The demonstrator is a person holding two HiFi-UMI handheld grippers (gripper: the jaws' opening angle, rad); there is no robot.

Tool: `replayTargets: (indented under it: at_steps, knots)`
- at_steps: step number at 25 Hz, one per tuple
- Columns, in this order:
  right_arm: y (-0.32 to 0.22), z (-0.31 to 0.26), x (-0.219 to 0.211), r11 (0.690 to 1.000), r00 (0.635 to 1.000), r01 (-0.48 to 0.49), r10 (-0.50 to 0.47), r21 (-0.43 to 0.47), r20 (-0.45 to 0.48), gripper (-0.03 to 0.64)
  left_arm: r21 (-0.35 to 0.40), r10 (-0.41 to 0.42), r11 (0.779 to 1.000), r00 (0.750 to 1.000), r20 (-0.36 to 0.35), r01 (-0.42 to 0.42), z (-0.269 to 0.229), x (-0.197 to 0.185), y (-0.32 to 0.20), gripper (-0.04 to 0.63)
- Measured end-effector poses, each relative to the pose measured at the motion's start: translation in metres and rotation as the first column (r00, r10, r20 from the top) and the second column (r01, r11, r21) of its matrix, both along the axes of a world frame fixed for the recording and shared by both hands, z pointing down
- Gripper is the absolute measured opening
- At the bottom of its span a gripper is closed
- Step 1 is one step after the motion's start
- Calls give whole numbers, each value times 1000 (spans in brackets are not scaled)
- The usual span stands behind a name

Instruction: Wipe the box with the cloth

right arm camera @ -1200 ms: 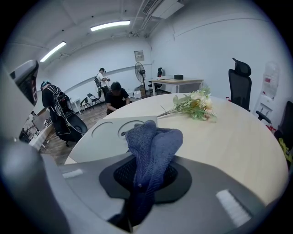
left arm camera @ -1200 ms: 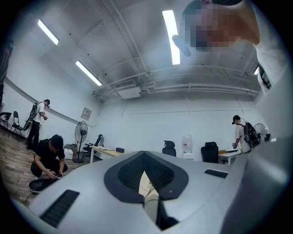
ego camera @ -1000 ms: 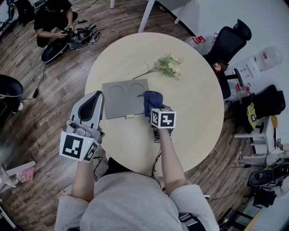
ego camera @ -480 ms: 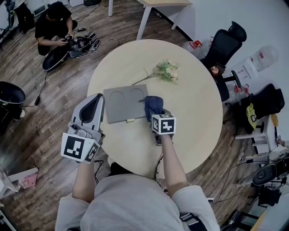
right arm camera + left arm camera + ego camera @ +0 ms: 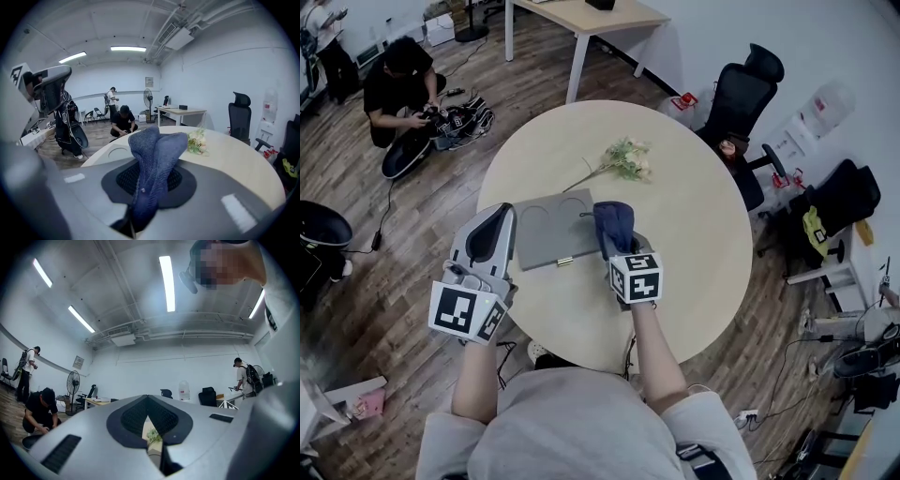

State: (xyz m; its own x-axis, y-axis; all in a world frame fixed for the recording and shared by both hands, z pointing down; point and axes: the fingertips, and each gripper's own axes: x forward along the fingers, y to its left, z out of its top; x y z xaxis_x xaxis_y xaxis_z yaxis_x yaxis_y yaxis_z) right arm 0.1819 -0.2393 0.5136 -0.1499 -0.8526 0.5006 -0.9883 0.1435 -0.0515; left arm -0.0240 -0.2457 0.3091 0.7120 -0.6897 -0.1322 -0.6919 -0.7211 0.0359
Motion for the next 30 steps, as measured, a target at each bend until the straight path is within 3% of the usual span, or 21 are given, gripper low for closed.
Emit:
replayTargets:
  at_steps: [12, 30]
  knots:
    - [25, -77, -6, 982, 999, -12, 18, 189, -30, 74, 37, 22, 999, 1000, 2, -22, -18, 2, 11, 8]
    - [64, -164, -1, 910, 997, -60, 75, 410, -20, 74, 84, 8, 996, 1000, 1, -8, -39, -5, 27, 8]
